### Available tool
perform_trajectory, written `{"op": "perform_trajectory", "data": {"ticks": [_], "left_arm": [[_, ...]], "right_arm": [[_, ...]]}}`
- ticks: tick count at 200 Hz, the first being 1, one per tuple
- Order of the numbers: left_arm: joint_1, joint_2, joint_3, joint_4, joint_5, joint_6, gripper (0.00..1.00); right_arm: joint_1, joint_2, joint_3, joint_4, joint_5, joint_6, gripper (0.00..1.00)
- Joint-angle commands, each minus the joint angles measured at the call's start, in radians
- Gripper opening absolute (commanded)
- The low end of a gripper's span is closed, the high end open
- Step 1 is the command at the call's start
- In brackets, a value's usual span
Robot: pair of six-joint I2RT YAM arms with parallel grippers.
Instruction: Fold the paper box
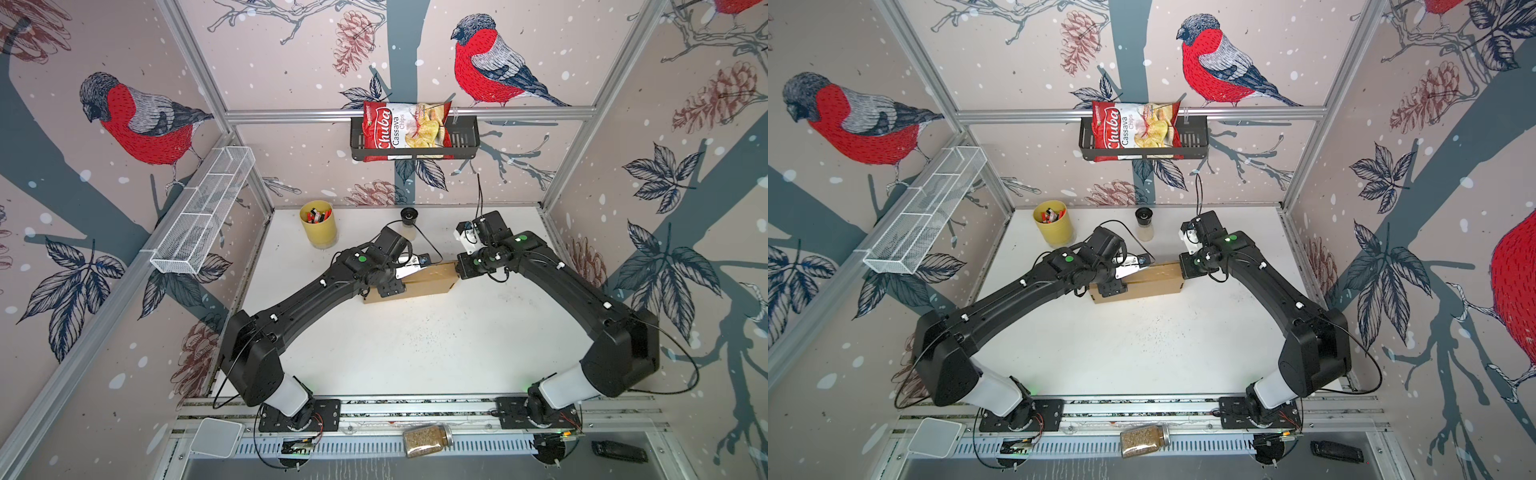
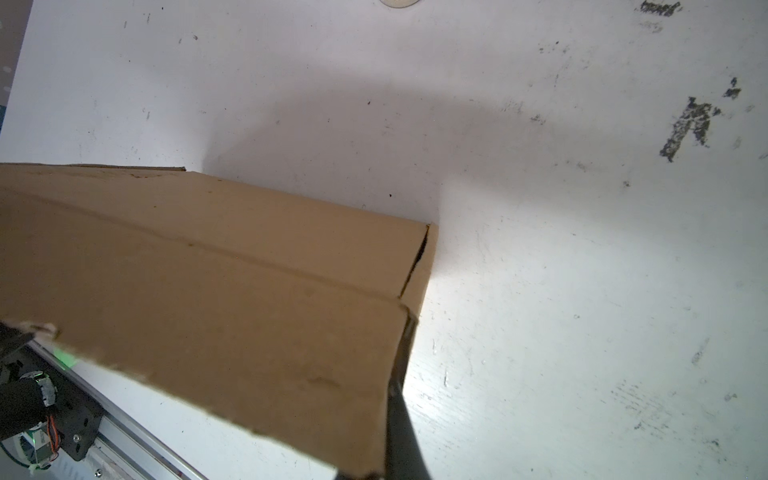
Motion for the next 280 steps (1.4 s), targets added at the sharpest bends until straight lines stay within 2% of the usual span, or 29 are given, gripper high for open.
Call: {"op": "perform_trajectory", "data": {"ticks": [1, 20, 40, 80, 130, 189, 222, 248, 265, 280], "left_arm": [[0.001, -0.028, 0.002, 0.024, -0.005, -0.026, 0.79], [0.001, -0.073, 0.001, 0.028, 0.016, -0.057, 0.79], [0.001, -0.146, -0.022, 0.061, 0.024, -0.142, 0.78], [0.041, -0.329, -0.152, 0.16, -0.095, -0.414, 0.8], [0.209, -0.426, -0.184, 0.0, 0.035, -0.649, 0.7], [0.306, -0.448, -0.253, -0.084, 0.178, -0.701, 0.64], [0.313, -0.402, -0.249, -0.08, 0.192, -0.686, 0.6], [0.313, -0.364, -0.224, -0.079, 0.211, -0.683, 0.52], [0.314, -0.347, -0.211, -0.085, 0.218, -0.684, 0.43], [0.313, -0.339, -0.208, -0.085, 0.219, -0.684, 0.4]], "right_arm": [[0.0, 0.009, 0.002, -0.068, -0.007, 0.008, 0.04], [0.0, 0.01, 0.003, -0.067, -0.009, 0.01, 0.04], [0.0, 0.011, 0.001, -0.065, -0.013, 0.012, 0.04], [0.0, 0.013, 0.001, -0.062, -0.019, 0.01, 0.04], [-0.002, 0.011, -0.004, -0.058, -0.027, 0.009, 0.03], [-0.001, 0.014, -0.005, -0.054, -0.034, 0.01, 0.03], [0.0, 0.012, -0.004, -0.056, -0.035, 0.01, 0.03], [0.0, 0.011, -0.006, -0.057, -0.035, 0.01, 0.03], [0.0, 0.009, -0.009, -0.056, -0.035, 0.01, 0.03], [0.002, 0.007, -0.009, -0.056, -0.037, 0.009, 0.03]]}}
